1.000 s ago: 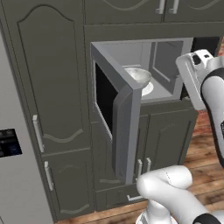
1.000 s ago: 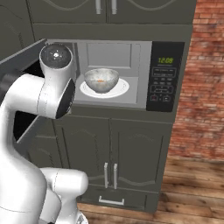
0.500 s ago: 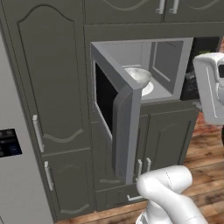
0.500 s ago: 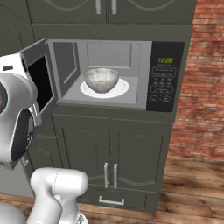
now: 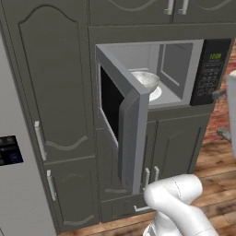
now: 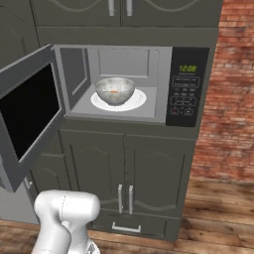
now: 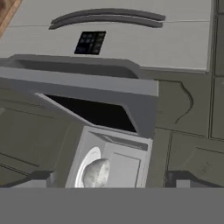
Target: Pick the carrot from the sink and place it in the bowl. Then pick the bowl and place it in the microwave. Then close the microwave door and press the start button.
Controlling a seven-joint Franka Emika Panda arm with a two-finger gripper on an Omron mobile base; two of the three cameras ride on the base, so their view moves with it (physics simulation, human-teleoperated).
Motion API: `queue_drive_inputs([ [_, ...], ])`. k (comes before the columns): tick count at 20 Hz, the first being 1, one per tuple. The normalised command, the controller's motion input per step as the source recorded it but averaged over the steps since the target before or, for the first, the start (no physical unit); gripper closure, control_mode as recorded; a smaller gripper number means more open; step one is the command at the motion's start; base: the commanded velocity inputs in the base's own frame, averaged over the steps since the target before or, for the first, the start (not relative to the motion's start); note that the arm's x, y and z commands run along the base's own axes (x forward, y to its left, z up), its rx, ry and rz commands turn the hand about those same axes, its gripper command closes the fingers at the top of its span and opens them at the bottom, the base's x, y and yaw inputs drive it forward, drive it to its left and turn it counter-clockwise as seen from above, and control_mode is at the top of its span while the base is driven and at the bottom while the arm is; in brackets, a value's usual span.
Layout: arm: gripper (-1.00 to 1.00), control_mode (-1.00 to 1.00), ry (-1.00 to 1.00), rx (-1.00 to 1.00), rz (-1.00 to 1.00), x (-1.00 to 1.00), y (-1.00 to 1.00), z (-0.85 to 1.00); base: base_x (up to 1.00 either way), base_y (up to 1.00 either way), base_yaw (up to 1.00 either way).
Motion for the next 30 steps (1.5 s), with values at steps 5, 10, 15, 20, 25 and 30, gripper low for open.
queue_drive_inputs([
  [5,-1.0,-1.0,0.11,-0.01,0.0,-0.91,0.13,0.17,0.0,0.0,0.0],
  [10,-1.0,-1.0,0.11,-0.04,0.0,-0.65,0.48,0.04,0.0,0.0,0.0],
  [15,-1.0,-1.0,0.1,-0.09,0.0,-0.35,0.81,0.0,0.0,0.0,0.0],
  [20,-1.0,-1.0,0.17,-0.13,-0.05,0.06,0.93,-0.28,0.0,0.0,0.0],
  [25,-1.0,-1.0,0.15,-0.12,-0.11,0.55,0.71,-0.77,0.0,0.0,0.0],
  [30,-1.0,-1.0,0.1,-0.06,-0.11,0.83,0.33,-0.79,0.0,0.0,0.0],
])
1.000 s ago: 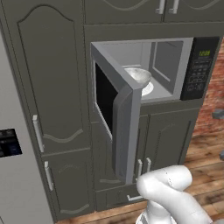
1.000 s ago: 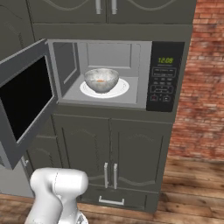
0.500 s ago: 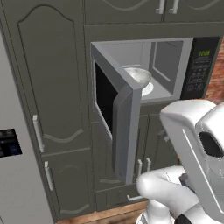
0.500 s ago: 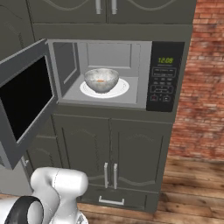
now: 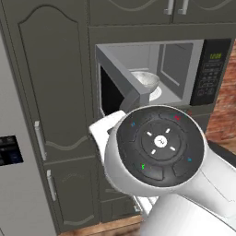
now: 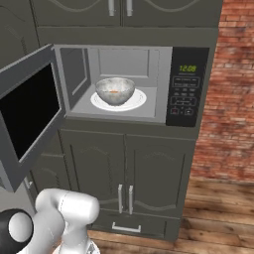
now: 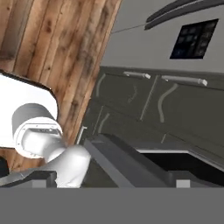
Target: Pick the carrot from the sink and place it in the bowl. Then pick the bowl and place it in the microwave. Then close the microwave door and press the start button.
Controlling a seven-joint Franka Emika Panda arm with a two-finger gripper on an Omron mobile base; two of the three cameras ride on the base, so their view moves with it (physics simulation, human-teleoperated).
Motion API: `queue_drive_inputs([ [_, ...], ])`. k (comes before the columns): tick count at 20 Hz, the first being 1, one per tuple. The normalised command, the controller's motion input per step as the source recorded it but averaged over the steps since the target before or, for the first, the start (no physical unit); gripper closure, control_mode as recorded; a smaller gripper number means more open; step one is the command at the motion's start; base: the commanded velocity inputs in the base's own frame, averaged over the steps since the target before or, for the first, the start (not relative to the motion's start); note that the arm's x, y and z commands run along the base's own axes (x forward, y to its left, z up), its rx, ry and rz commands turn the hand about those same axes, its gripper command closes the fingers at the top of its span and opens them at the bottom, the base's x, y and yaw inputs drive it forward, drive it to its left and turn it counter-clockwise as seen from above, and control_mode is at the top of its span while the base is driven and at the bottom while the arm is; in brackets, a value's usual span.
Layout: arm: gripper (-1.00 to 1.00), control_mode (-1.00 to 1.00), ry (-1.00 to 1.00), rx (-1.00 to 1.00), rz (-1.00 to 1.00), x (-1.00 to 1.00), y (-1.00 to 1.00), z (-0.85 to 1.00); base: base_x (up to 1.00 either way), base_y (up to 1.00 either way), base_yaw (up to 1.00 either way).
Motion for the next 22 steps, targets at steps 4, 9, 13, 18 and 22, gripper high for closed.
queue_drive_inputs([
  [4,-1.0,-1.0,0.02,-0.03,-0.08,1.0,0.01,-0.79,0.0,0.0,0.0],
  [9,-1.0,-1.0,0.0,-0.06,-0.06,1.0,0.01,-0.65,0.0,0.0,0.0],
  [13,-1.0,-1.0,-0.01,-0.07,-0.03,0.81,0.03,-0.43,0.0,0.0,0.0],
  [18,-1.0,-1.0,-0.09,-0.01,-0.06,0.38,-0.16,-0.05,0.0,0.0,0.0],
  [22,-1.0,-1.0,-0.09,0.0,-0.21,0.19,-0.68,0.06,0.0,0.0,0.0],
])
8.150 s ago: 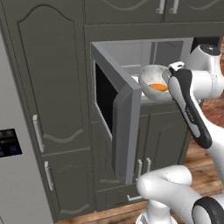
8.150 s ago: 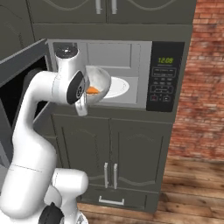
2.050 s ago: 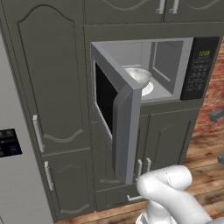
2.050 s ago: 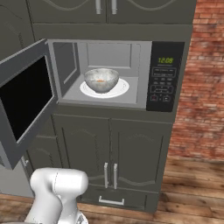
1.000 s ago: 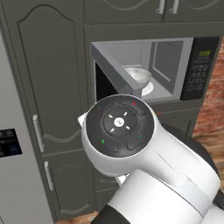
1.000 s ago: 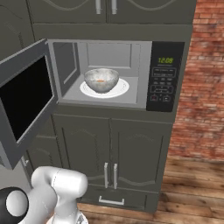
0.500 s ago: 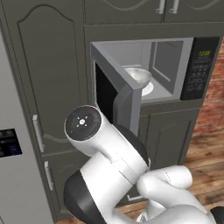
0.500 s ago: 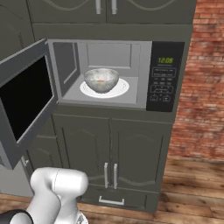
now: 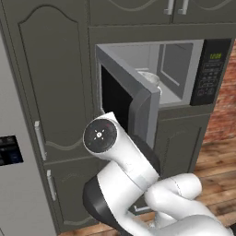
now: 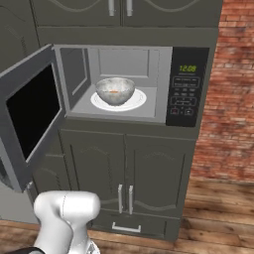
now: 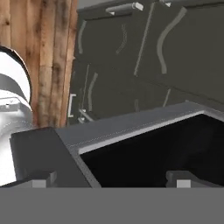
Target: Pick the carrot from the sink and place it in the bowl. Then pick the bowl and place it in the microwave. Then close the microwave door and press the start button.
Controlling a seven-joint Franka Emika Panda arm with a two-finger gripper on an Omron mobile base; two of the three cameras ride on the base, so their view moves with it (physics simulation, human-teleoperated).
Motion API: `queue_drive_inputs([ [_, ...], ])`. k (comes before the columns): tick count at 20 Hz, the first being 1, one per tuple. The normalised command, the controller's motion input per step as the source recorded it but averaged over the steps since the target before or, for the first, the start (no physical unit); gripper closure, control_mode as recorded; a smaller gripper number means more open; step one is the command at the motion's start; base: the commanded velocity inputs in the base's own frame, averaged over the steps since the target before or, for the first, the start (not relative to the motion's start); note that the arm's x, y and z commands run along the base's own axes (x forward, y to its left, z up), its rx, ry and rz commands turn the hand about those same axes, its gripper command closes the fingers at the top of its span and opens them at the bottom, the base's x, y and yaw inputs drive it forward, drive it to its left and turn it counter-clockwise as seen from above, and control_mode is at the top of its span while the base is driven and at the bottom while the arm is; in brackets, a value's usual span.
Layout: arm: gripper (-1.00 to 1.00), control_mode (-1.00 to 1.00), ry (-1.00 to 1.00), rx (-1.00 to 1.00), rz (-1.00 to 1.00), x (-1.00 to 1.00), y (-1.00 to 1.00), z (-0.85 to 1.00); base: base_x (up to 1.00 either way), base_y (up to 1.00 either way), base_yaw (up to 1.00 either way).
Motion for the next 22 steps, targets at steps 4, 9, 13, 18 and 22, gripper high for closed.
queue_drive_inputs([
  [4,-1.0,-1.0,-0.05,0.0,-0.25,0.11,-0.93,0.01,0.0,0.0,0.0],
  [9,-1.0,-1.0,-0.01,0.0,-0.25,0.23,-1.0,0.0,0.0,0.0,0.0],
  [13,-1.0,-1.0,0.0,0.0,-0.24,0.55,-0.99,0.0,0.0,0.0,0.0],
  [18,-1.0,-1.0,-0.02,0.0,-0.16,0.86,-0.88,0.01,0.0,0.0,0.0],
  [22,-1.0,-1.0,-0.04,0.0,-0.06,1.0,-0.71,0.0,0.0,0.0,0.0],
])
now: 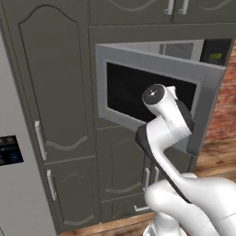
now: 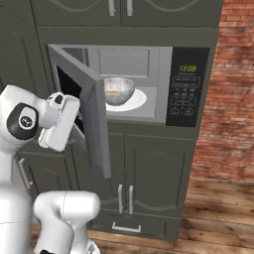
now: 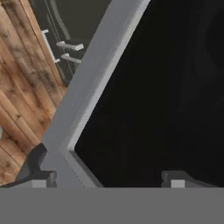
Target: Pick the carrot from the sink and place it in the bowl. Then pick the bowl and place it in the microwave. Then close the microwave door and press the start button.
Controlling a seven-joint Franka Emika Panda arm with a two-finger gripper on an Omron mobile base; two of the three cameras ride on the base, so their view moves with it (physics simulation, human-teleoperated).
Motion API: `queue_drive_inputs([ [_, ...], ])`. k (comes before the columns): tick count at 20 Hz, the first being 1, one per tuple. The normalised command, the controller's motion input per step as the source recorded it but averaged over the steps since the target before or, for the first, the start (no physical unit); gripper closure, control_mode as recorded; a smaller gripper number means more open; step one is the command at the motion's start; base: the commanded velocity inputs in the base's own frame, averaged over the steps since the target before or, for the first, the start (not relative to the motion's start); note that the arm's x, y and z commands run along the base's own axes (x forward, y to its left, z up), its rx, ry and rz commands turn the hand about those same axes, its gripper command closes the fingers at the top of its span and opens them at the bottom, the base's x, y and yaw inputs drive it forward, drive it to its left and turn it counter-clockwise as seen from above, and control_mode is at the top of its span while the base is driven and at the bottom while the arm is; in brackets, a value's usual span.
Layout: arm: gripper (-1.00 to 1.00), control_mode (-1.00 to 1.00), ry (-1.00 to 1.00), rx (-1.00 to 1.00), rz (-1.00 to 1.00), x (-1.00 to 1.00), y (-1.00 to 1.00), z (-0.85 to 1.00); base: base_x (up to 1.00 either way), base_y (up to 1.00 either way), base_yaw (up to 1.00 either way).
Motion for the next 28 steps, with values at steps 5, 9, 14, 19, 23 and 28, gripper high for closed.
queue_drive_inputs([
  [5,-1.0,-1.0,-0.03,0.0,0.0,1.0,-0.44,0.0,0.0,0.0,0.0],
  [9,-1.0,-1.0,-0.04,0.0,0.0,1.0,-0.3,0.0,0.0,0.0,0.0],
  [14,-1.0,-1.0,-0.02,0.0,0.0,1.0,-0.08,0.0,0.0,0.0,0.0],
  [19,-1.0,-1.0,0.0,0.0,0.01,1.0,0.0,-0.03,0.0,0.0,0.0],
  [23,-1.0,-1.0,0.0,0.0,0.02,1.0,0.0,-0.03,0.0,0.0,0.0],
  [28,-1.0,-1.0,0.0,0.0,0.04,0.99,-0.04,0.0,0.0,0.0,0.0],
])
